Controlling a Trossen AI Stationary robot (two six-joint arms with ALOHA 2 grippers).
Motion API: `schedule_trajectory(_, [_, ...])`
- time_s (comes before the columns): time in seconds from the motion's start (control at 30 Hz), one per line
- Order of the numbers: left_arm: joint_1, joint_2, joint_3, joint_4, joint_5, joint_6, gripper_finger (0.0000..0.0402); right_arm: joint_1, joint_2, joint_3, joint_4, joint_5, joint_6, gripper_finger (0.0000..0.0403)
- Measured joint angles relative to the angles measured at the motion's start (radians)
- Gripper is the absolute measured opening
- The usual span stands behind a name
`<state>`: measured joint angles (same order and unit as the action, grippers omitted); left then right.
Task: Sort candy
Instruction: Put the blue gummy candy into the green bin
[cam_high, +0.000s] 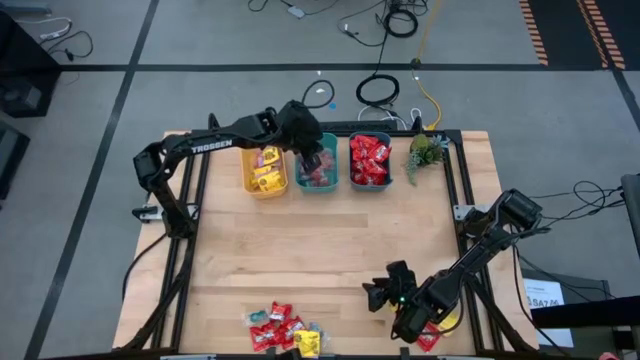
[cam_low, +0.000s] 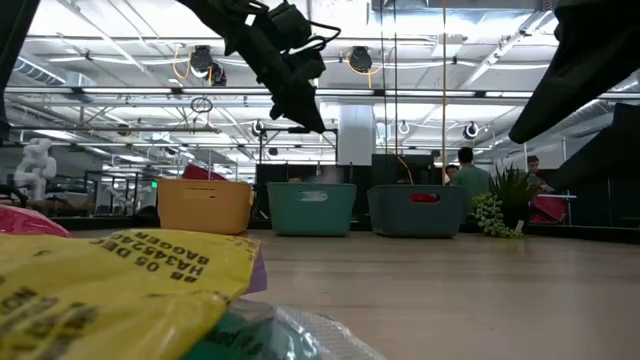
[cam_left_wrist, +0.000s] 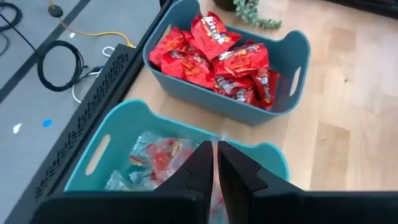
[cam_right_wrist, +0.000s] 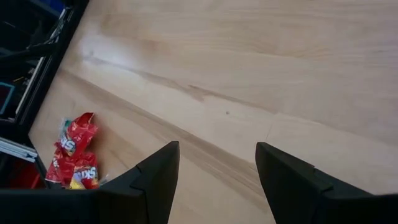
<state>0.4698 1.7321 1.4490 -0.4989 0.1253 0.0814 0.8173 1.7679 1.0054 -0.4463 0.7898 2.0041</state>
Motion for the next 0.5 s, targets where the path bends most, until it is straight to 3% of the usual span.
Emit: schedule_trajectory(0.5, [-0.001, 0.0, 0.0, 0.042, -0.052, -0.009, 0.0034, -0.013, 0.0, 0.0, 0.025, -0.001, -0.001, 0.0203])
